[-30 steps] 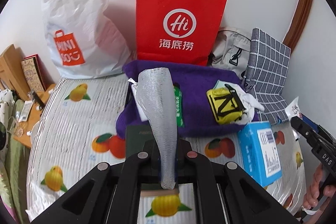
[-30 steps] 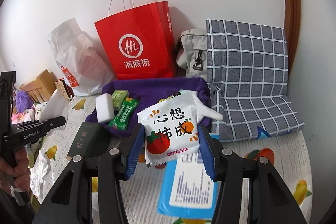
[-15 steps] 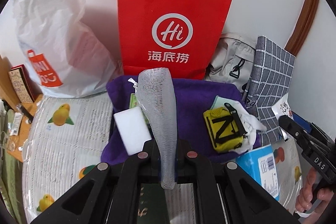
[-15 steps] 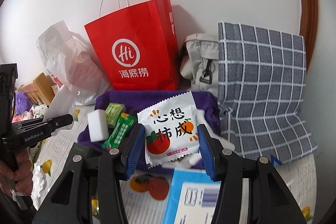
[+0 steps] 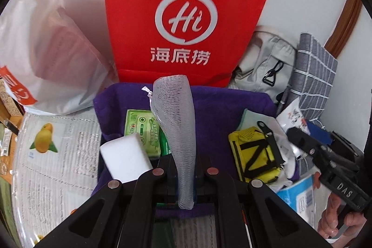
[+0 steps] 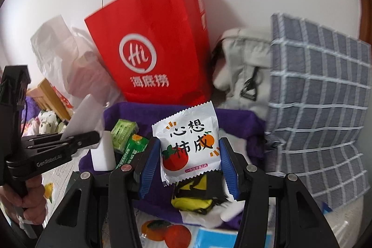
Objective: Organize soft objects
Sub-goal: 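Release the mesh bag on the towel with the left tool while the right tool releases the packet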
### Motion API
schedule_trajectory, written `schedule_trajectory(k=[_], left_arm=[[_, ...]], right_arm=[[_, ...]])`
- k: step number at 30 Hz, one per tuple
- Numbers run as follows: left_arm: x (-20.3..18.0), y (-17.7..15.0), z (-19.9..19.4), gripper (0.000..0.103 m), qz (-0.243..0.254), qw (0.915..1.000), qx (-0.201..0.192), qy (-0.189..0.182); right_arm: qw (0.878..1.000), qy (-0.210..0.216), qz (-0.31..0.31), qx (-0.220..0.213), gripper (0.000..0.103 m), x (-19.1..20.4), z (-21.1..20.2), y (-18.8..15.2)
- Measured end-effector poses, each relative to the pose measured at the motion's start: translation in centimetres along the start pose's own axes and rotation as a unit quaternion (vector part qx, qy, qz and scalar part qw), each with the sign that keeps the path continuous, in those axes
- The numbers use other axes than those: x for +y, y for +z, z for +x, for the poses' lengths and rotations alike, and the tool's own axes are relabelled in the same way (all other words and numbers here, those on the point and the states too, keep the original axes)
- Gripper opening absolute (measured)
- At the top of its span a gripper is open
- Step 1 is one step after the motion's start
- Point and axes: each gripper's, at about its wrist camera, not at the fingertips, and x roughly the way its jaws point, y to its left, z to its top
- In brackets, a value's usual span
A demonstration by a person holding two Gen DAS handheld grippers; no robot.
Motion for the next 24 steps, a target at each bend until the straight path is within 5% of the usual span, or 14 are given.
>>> schedule_trajectory(k=[13,24], left_arm=[[0.0,0.1,4.8,0.008,-0.004,0.9976,0.058,-0.037],[-0.9,-0.5,5.9,0.009,0.015,0.996,0.075,-0.046]], right_arm=[[0.997,-0.009,0.003,0.072,0.052,-1.7,5.7,-1.5],[0.996,-0.016,-0.008,0.083,0.053,-1.3,6.8,-1.9]])
